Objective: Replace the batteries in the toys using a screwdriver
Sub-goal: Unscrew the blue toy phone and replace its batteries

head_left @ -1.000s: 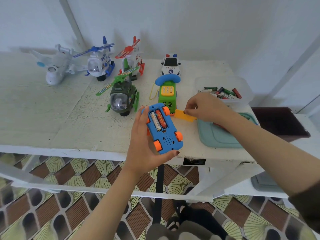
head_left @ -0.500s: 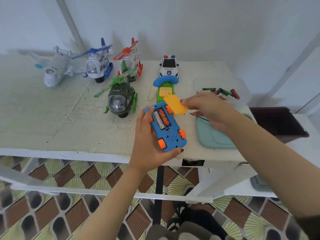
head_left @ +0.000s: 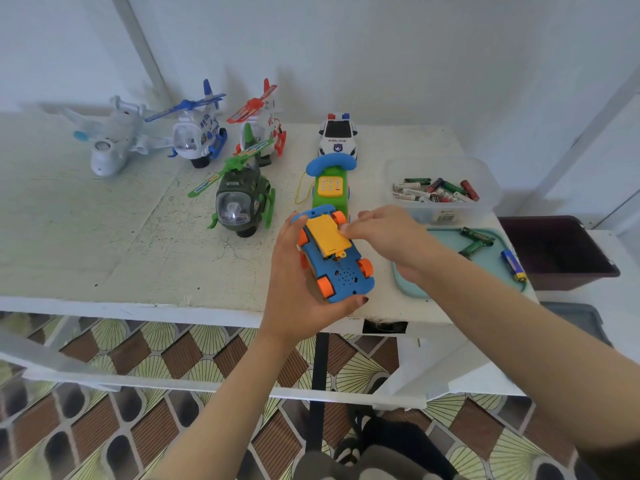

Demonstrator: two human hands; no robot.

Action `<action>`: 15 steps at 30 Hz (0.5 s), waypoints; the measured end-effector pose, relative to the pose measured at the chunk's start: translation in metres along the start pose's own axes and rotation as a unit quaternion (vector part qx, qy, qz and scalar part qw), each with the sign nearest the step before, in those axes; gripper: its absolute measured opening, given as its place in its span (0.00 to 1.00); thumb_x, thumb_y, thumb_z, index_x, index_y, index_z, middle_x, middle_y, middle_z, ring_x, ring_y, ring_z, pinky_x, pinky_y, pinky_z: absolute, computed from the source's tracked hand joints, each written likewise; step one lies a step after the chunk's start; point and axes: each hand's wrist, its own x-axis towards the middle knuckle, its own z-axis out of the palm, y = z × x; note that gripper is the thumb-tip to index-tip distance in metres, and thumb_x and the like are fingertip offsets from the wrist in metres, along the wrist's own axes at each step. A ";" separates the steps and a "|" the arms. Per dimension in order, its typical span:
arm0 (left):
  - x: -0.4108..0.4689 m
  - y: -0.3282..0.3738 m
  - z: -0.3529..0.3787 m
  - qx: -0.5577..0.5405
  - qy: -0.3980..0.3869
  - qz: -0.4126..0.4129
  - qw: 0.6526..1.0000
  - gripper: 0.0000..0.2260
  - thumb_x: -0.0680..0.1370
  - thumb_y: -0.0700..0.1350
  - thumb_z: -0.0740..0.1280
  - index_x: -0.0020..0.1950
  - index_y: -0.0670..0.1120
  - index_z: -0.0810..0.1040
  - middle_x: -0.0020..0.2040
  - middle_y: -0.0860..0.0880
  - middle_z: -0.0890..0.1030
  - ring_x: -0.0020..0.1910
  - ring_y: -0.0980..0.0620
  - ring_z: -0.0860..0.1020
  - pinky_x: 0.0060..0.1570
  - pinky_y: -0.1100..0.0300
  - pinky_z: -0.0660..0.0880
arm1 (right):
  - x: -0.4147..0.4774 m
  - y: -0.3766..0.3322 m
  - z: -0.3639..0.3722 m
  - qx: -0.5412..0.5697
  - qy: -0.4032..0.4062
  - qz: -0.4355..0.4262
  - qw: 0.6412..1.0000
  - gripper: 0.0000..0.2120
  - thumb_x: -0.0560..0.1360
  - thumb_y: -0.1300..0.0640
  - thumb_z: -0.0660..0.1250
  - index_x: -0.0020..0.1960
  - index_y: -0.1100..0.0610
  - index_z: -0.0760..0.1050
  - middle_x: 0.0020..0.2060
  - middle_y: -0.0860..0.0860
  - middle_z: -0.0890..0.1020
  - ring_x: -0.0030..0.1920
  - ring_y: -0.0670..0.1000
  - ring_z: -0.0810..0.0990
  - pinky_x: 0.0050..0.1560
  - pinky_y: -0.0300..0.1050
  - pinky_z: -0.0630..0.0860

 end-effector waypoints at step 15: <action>-0.004 -0.013 -0.004 -0.034 -0.015 -0.032 0.999 0.45 0.65 0.34 0.79 0.73 0.34 0.54 0.69 0.36 0.63 0.67 0.45 0.72 0.61 0.42 0.75 | -0.010 -0.005 0.006 -0.024 0.015 -0.053 0.998 0.10 0.78 0.62 0.65 0.53 0.68 0.80 0.57 0.51 0.77 0.55 0.48 0.74 0.29 0.20 0.65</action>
